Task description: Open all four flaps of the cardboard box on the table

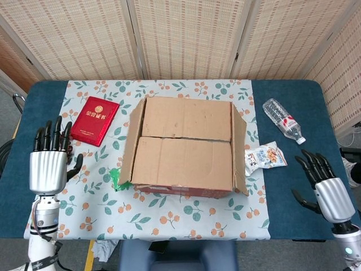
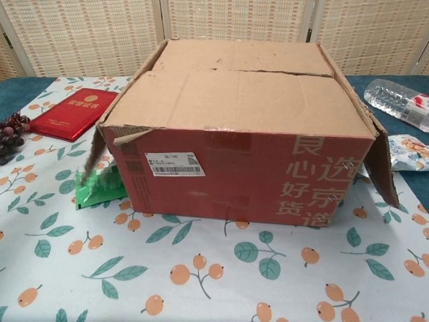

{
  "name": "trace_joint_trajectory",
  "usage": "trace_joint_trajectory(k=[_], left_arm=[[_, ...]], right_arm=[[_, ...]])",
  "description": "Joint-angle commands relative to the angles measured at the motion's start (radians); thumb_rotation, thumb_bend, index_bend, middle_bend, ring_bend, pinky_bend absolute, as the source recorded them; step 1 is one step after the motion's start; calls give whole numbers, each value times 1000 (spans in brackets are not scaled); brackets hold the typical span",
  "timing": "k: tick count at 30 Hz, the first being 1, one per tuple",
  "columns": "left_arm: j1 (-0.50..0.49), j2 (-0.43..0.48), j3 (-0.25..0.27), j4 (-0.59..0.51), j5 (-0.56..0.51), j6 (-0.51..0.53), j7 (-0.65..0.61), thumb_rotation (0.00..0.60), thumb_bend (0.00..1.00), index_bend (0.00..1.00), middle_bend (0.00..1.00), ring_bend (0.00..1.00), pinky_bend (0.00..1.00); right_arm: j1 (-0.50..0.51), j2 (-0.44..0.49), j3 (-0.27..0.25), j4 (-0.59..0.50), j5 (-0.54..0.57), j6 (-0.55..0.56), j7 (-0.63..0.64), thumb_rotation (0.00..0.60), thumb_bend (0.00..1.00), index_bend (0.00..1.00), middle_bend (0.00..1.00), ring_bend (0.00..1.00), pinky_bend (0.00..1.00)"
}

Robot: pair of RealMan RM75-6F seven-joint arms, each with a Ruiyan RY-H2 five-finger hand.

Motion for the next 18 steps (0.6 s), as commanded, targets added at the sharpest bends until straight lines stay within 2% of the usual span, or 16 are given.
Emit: trace_joint_trajectory(k=[1, 5, 11, 18], left_arm=[[57, 73, 46, -23, -16, -37, -130, 409, 380, 0, 0, 0, 178], [74, 137, 80, -32, -25, -120, -286, 411, 344, 0, 0, 0, 177], [62, 228, 68, -45, -97, -244, -451, 411, 325, 0, 0, 1, 159], [68, 283, 59, -34, -104, -278, -546, 414, 324, 0, 15, 35, 157]], right_arm=[[57, 44, 17, -86, 12, -91, -83, 600, 386, 0, 0, 0, 0], [128, 130, 46, -232, 39, -209, -168, 600, 385, 0, 0, 0, 0], [251, 219, 134, -393, 162, -379, -254, 600, 385, 0, 0, 0, 0], [405, 204, 223, -424, 331, -555, -323, 600, 385, 0, 0, 0, 0]])
